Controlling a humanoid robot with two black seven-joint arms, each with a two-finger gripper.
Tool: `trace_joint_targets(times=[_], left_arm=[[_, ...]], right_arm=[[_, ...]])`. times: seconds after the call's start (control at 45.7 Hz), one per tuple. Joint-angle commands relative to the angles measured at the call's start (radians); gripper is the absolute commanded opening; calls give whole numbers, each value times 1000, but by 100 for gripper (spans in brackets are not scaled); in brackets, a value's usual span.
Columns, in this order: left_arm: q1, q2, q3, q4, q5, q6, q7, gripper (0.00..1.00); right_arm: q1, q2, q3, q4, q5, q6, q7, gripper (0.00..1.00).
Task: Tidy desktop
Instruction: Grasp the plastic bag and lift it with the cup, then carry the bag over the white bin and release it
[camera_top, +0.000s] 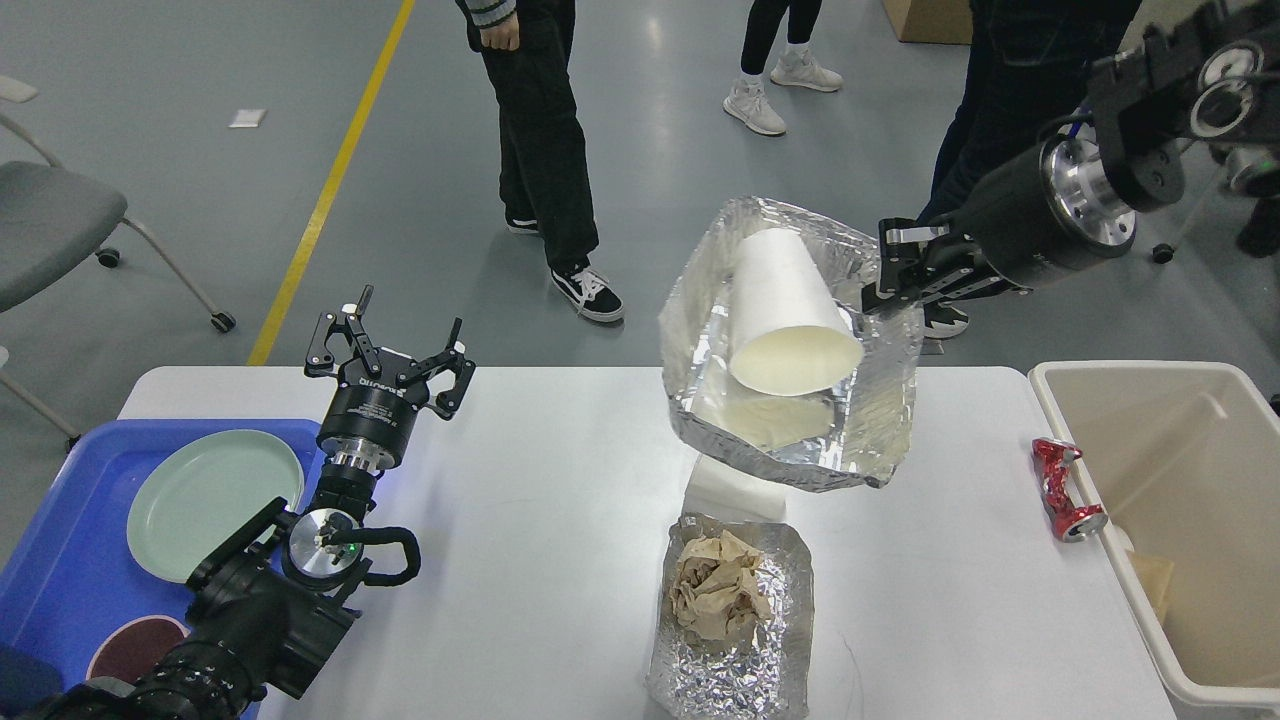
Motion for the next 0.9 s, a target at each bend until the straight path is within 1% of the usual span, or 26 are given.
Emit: trace_joint_targets(times=[0.0,0.088,0.153,0.219,0.285,0.35,0.416,0.569,0.701,0.788,0.876], left_arm=[[1,0,0,0,0,0,0,96],[0,0,0,0,0,0,0,96],[0,0,0,0,0,0,0,96],[1,0,0,0,0,-1,0,96],[0,0,0,0,0,-1,0,96],[0,0,0,0,0,0,0,96],[0,0,0,0,0,0,0,96],[1,0,0,0,0,0,0,96],[1,0,0,0,0,0,0,96],[0,0,0,0,0,0,0,96],[1,0,0,0,0,-1,0,96]], right_arm=[[83,-3,56,97,1,66,-1,0],[74,-2,50,114,1,61,-4,0],[4,-2,29,89,-6,40,-6,0],[-100,-8,4,25,-7,2,-7,0],[-205,-25,-25,-73,-7,-49,-7,0],[-337,-48,-43,-206,-7,-92,-7,0],[-494,-55,-34,-376,-7,-120,-7,0],[-841,-57,13,-814,13,-131,-6,0],[-1134,-48,87,-1130,63,-137,-14,0],[-1308,-43,128,-1294,166,-137,-24,0],[-1440,-20,145,-1399,284,-141,-41,0]])
